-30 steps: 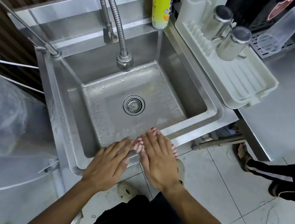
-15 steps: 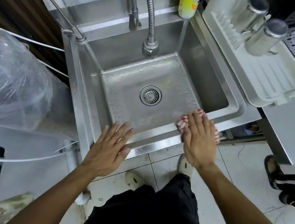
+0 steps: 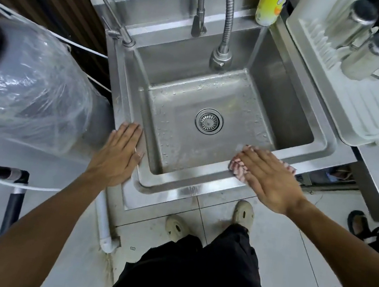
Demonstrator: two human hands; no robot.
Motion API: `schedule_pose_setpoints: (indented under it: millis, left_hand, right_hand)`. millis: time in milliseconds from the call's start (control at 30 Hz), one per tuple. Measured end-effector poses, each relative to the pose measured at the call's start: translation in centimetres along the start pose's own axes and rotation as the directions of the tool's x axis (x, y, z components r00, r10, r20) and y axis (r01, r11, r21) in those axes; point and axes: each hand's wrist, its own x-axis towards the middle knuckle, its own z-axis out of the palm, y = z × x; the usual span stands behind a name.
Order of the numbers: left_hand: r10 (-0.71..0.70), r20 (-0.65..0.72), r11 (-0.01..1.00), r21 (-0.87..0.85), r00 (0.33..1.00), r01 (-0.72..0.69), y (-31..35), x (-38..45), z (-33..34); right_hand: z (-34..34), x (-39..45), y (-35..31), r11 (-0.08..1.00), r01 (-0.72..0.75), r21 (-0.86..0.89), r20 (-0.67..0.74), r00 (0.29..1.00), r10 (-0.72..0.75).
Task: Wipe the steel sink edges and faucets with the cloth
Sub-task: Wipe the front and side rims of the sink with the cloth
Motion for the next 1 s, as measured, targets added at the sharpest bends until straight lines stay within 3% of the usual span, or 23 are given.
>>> schedule_pose_setpoints:
  millis: [100, 133, 333, 400, 500, 600, 700, 833, 900, 1000]
  left_hand:
    - [-0.011, -0.012, 1.0, 0.006, 1.0, 0.012, 0.5, 0.0, 0.3]
    - [-0.019, -0.013, 1.0, -0.005, 1.0, 0.019, 0.6, -0.1, 0.3]
    - [0.003, -0.02, 1.0, 0.0, 1.0, -0.003, 0.3, -0.3, 0.5]
    - [0.008, -0.018, 1.0, -0.018, 1.0, -0.009, 0.3, -0.4, 0.4]
    - [-0.001, -0.038, 0.999, -0.045, 0.999, 0.0, 0.5, -0.4, 0.3]
    - [-0.024, -0.069, 0.998, -0.055, 0.997, 0.02, 0.6, -0.6, 0.5]
    - [-0.024, -0.083, 0.998, -0.062, 0.996, 0.019, 0.7, -0.5, 0.7]
    - [-0.026, -0.077, 0.998, -0.066, 0.997, 0.021, 0.6, -0.4, 0.9]
    - [-0.023, -0.073, 0.998, -0.067, 0.997, 0.018, 0.6, -0.5, 0.8]
    - [-0.027, -0.064, 0.996, -0.082, 0.998, 0.021, 0.4, -0.7, 0.8]
  right_hand:
    - [0.1, -0.3, -3.8, 0.961, -0.268, 0.066, -0.056, 0.961, 0.271]
    - [0.2, 0.4, -6.6, 0.953, -0.283, 0.108, -0.064, 0.955, 0.291]
    - [2.9, 5.2, -23.8, 0.981, 0.017, 0.193, -0.026, 1.0, -0.013]
    - [3.2, 5.8, -25.2, 0.981, 0.087, 0.173, -0.012, 0.996, -0.086]
    - [2.6, 5.1, -20.8, 0.963, 0.198, 0.181, -0.044, 0.98, -0.193]
    - [2.1, 2.2, -12.8, 0.978, -0.004, 0.207, -0.096, 0.995, 0.025]
    - [1.5, -0.3, -7.1, 0.937, -0.285, 0.202, -0.084, 0.948, 0.307]
    - [1.9, 1.7, -12.1, 0.831, -0.502, 0.242, -0.126, 0.833, 0.539]
    - [2.2, 3.1, -17.7, 0.878, -0.415, 0.239, -0.11, 0.887, 0.449]
    - [3.3, 4.9, -25.5, 0.961, -0.147, 0.233, -0.06, 0.985, 0.165]
